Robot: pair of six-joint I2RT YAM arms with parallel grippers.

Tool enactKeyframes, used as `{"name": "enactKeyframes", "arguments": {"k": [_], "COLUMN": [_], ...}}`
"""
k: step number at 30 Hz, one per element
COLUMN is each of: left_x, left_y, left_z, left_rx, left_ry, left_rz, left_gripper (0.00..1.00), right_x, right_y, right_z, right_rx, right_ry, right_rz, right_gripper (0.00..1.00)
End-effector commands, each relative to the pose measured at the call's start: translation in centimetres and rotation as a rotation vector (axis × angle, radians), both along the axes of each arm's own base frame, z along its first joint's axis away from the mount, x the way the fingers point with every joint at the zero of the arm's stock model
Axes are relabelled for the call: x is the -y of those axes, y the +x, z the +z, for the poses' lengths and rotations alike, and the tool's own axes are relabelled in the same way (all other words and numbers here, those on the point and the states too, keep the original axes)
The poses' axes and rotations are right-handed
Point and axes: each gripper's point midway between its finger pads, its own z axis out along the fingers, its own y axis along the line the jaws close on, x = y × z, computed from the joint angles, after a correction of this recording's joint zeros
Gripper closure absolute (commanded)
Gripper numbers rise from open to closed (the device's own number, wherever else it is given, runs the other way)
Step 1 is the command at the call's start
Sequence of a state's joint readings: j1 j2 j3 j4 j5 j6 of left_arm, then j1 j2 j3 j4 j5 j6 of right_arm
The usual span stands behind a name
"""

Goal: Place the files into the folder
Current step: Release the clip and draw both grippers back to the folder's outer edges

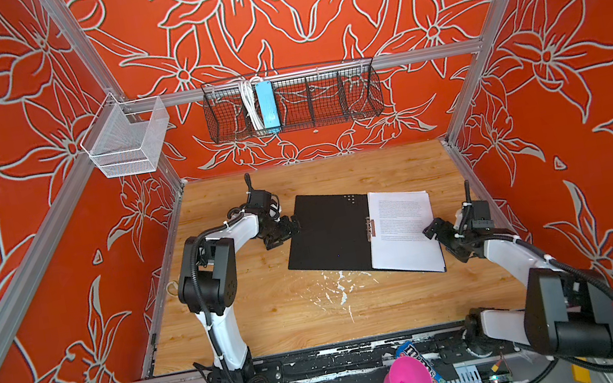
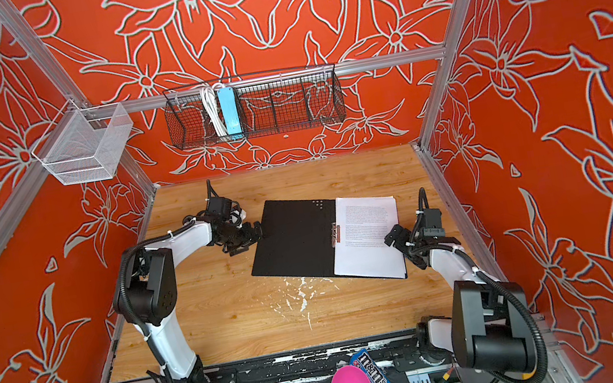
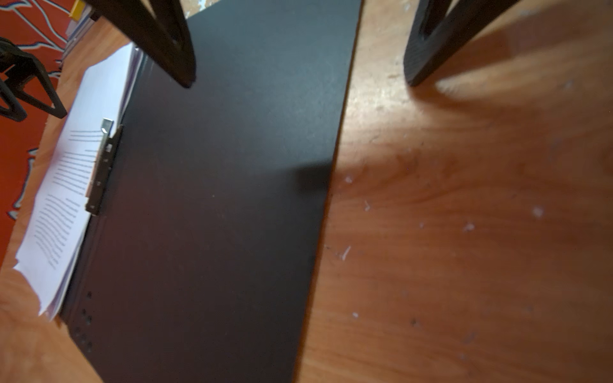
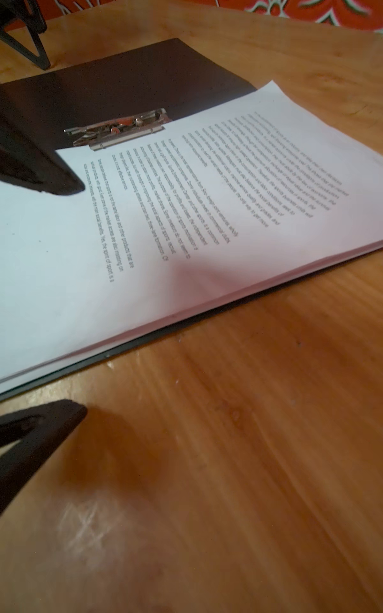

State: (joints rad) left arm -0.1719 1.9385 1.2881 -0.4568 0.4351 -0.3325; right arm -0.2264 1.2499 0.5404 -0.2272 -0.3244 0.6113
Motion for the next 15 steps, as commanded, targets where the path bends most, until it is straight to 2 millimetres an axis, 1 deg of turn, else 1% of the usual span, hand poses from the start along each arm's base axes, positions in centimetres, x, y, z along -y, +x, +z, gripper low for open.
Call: {"name": "enactKeyframes", "arguments": {"k": [1, 5, 7, 12, 15], "left_x": [0.2, 0.5, 1.0, 3.6, 5.4], "left_y": [-0.9, -1.1, -1.1, -1.2, -0.9], "left_z": [-1.0, -2.1, -2.5, -3.1, -2.4], "left_rx": [-0.068, -0.103, -0.116, -0.15, -0.151], "left_ry": [0.01, 0.002, -0.015, -0.04, -0.112], "left_rz": [-0.05, -0.056, -0.063, -0.124, -0.149], "left_gripper": [0.03, 0.03, 0.03, 0.03, 0.03], "right_x": [-0.3, -1.0, -1.5, -2.6, -3.4], "right_y": [0.1, 0.3, 0.6, 1.1, 1.2], "right_z": [-0.7, -1.5, -1.7, -2.2, -2.4], "right_rx": [-0.008, -0.022, -0.017, -0.03, -0.036], "right_ry": [0.046, 0.093, 0.126, 0.17, 0.183], "right_rz": [-0.007, 0.001, 0.015, 0.056, 0.08], "right_gripper": [0.03, 0.04, 0.05, 0.08, 0.08]}}
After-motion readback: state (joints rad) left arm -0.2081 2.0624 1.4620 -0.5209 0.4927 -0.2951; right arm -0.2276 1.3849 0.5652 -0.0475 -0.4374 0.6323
